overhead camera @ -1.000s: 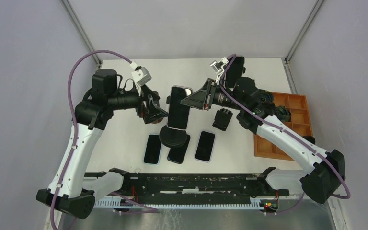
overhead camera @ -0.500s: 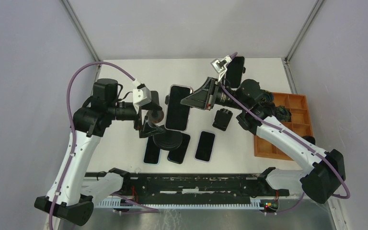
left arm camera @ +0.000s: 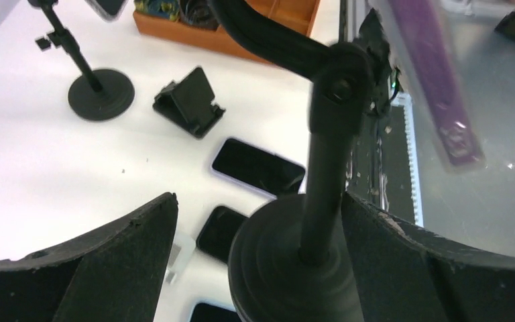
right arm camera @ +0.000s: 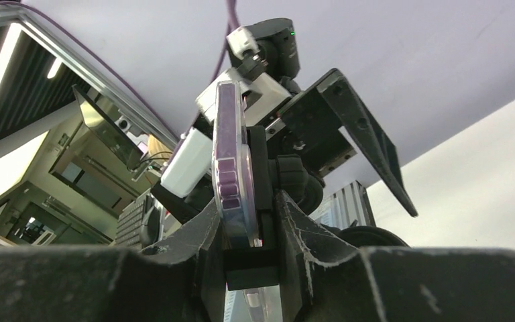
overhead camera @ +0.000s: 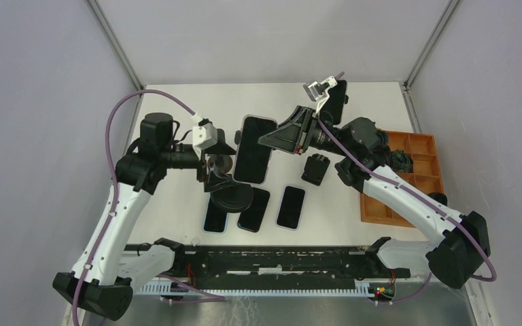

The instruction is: Remove the phone from the phone stand

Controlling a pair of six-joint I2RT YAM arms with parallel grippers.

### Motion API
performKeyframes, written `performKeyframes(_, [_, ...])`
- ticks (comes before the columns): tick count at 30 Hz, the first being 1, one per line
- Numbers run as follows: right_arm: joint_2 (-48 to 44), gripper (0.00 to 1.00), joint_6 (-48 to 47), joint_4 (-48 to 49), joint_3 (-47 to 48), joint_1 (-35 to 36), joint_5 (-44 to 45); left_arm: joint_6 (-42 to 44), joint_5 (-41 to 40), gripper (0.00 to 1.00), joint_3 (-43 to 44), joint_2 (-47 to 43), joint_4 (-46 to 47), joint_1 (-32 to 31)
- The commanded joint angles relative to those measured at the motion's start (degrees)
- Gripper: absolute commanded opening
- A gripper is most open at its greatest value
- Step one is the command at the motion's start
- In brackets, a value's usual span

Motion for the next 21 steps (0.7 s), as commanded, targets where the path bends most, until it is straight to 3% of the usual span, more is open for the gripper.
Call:
performKeyframes(1, [-1.87,0.0,4.63,14.22,0.96,1.41,4.82,-10.28,6.65,0.94,1.87,3.26,10.73,-0.43])
performKeyframes(12, [-0.34,0.0,2.52,17.85,-2.11,4.99,9.15,-12.53,8.66,0.74,1.57,4.55,10.63,-2.88])
performKeyframes(21, [-0.84,0.0,-0.32,17.1,-3.73,6.49,10.91,-11.97,9.54,0.46,1.27,4.96,10.34,-3.39])
